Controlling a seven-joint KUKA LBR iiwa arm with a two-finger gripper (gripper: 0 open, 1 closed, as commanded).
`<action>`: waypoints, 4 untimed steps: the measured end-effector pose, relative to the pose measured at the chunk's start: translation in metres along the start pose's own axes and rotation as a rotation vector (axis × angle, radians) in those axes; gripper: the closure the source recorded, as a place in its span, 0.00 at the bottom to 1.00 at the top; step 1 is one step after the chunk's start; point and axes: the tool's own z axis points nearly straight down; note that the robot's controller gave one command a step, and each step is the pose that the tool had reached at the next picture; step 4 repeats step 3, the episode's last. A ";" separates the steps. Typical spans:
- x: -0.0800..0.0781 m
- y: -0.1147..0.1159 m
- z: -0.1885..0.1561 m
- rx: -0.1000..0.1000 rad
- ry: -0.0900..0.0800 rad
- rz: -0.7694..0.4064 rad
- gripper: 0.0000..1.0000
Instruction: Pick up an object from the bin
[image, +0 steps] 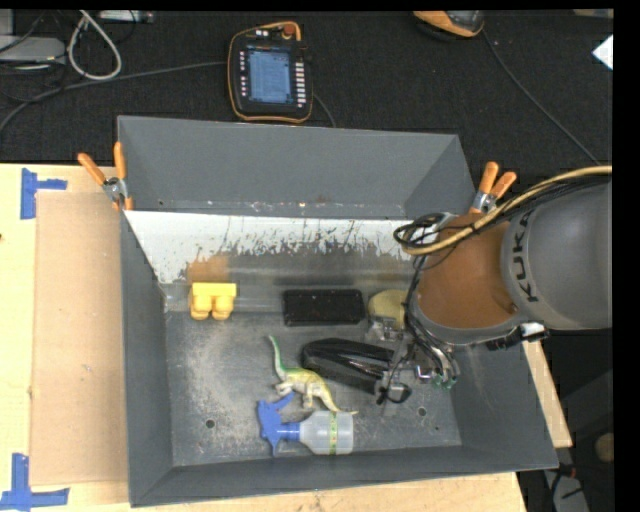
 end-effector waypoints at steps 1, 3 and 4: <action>0.009 0.007 -0.001 -0.003 -0.028 0.216 0.00; -0.001 0.001 -0.001 -0.002 -0.005 0.011 1.00; -0.001 0.001 -0.001 -0.002 -0.005 0.011 1.00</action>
Offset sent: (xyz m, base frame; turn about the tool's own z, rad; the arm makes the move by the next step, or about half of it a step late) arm -0.0002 0.0000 0.0003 0.0108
